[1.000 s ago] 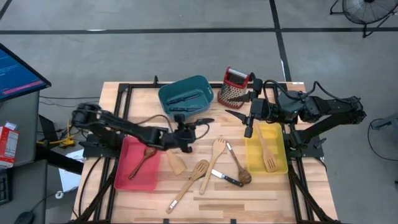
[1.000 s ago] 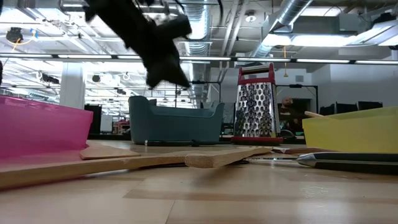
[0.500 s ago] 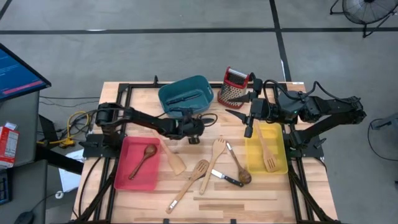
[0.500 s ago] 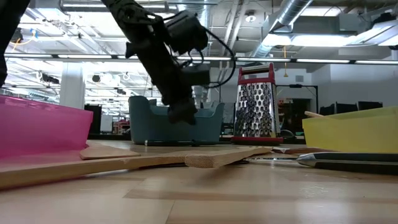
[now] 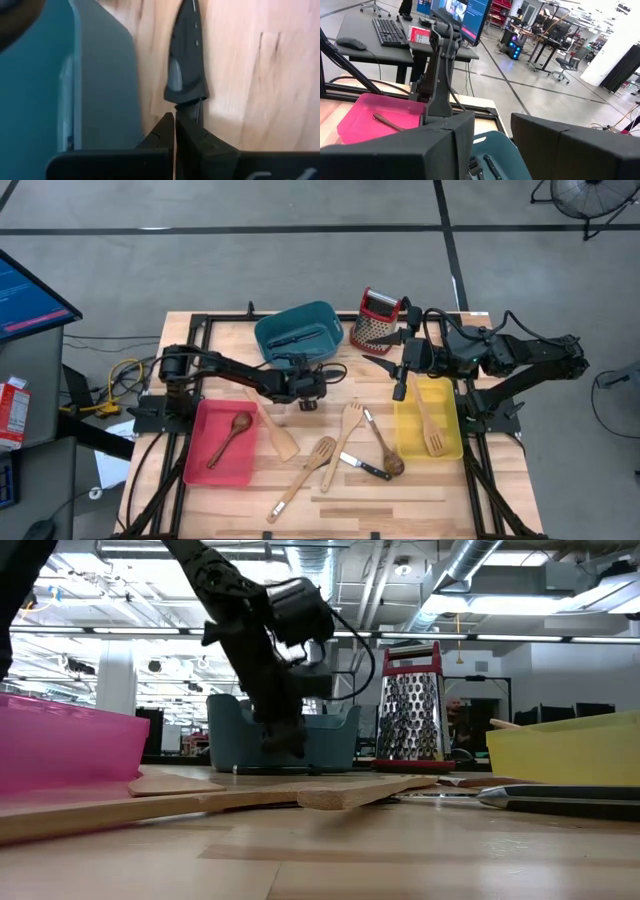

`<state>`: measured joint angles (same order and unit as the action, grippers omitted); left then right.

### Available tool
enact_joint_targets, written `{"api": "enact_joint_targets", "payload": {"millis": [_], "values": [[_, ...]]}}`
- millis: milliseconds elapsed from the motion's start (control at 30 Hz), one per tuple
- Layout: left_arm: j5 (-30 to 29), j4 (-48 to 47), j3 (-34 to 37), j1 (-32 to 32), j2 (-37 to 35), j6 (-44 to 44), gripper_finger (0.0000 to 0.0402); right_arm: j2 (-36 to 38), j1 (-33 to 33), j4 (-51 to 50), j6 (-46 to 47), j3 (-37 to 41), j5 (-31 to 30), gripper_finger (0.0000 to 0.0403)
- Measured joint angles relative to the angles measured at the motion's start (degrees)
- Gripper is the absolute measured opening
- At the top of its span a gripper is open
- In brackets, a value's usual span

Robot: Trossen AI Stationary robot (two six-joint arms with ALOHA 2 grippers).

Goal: Pick & Place Kitchen Items
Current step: Put the black table knife into the blue bin

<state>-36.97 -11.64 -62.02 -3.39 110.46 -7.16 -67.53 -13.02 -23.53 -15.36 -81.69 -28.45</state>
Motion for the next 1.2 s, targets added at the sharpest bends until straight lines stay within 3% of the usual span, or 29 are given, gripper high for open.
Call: {"api": "enact_joint_targets", "payload": {"millis": [367, 600, 833, 1000, 1200], "values": [[-0.5, -1.2, 0.0, -0.8, 1.8, 0.1, 0.0000, 0.0, -0.1, 0.0, 0.0, 0.0, 0.0, 0.0138], [8.2, -1.5, 0.0, 0.0, 1.8, 0.5, 0.0000, 0.0, -0.1, 0.0, 0.3, 0.0, 0.0, 0.0138], [11.1, -1.6, 0.1, 3.8, 0.8, 0.2, 0.0001, 0.0, -0.1, 0.0, 0.4, 0.0, 0.1, 0.0135], [11.0, -1.7, 0.1, 4.5, -4.5, 5.3, 0.0001, 0.0, -0.1, -0.1, 0.4, 0.0, 0.1, 0.0133], [10.3, -0.8, 0.2, 6.9, -17.3, 18.2, 0.0015, 0.0, -0.1, -1.4, 0.4, 0.0, 0.1, 0.0134]]}}
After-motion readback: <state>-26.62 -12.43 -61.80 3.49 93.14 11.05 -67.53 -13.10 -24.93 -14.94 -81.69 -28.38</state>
